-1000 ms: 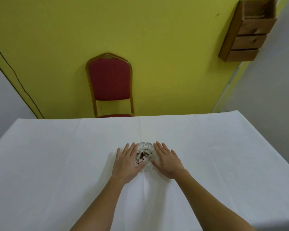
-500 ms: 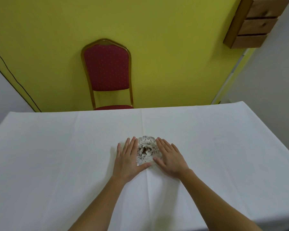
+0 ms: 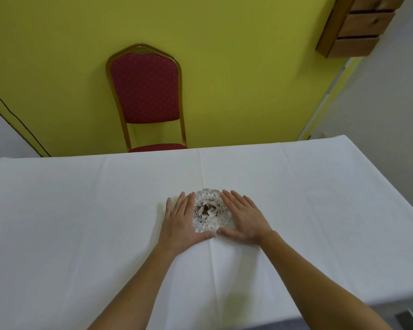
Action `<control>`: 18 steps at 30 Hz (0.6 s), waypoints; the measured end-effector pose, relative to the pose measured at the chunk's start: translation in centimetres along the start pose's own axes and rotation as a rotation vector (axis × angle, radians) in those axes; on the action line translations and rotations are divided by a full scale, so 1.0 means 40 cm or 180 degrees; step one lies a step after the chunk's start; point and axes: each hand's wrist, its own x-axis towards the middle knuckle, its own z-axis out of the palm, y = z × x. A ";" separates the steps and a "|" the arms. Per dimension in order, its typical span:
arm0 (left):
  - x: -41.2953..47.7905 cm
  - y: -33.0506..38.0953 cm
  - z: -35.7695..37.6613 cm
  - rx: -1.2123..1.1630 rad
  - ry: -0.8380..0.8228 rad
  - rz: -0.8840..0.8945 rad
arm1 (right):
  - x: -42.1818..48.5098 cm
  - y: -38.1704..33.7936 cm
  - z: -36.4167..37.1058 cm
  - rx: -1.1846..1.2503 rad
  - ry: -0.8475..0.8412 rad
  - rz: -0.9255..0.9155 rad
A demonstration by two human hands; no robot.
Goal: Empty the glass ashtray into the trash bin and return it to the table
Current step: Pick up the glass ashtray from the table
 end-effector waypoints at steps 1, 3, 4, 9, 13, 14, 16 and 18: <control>0.002 -0.001 -0.002 -0.0012 0.0014 0.0011 | 0.002 0.000 -0.002 -0.0007 0.0016 0.0001; 0.006 -0.002 -0.004 -0.0019 0.0022 0.0033 | 0.005 -0.002 -0.003 -0.0010 0.0076 0.0021; 0.009 -0.003 -0.007 -0.0018 0.0035 0.0041 | 0.007 -0.003 -0.002 -0.0001 0.0117 0.0030; 0.022 -0.008 -0.015 -0.0065 0.0028 0.0052 | 0.015 -0.006 0.000 0.0144 0.0377 0.0038; 0.035 -0.013 -0.019 -0.0011 0.0027 0.0147 | 0.018 -0.007 -0.001 0.0151 0.0535 0.0056; 0.040 -0.013 -0.020 -0.0001 0.0043 0.0179 | 0.018 -0.007 -0.003 0.0153 0.0576 0.0063; 0.053 -0.009 -0.025 -0.0001 0.0060 0.0234 | 0.016 -0.003 -0.007 0.0133 0.0691 0.0064; 0.068 0.005 -0.035 -0.0024 0.0061 0.0314 | 0.006 0.010 -0.016 0.0071 0.0807 0.0074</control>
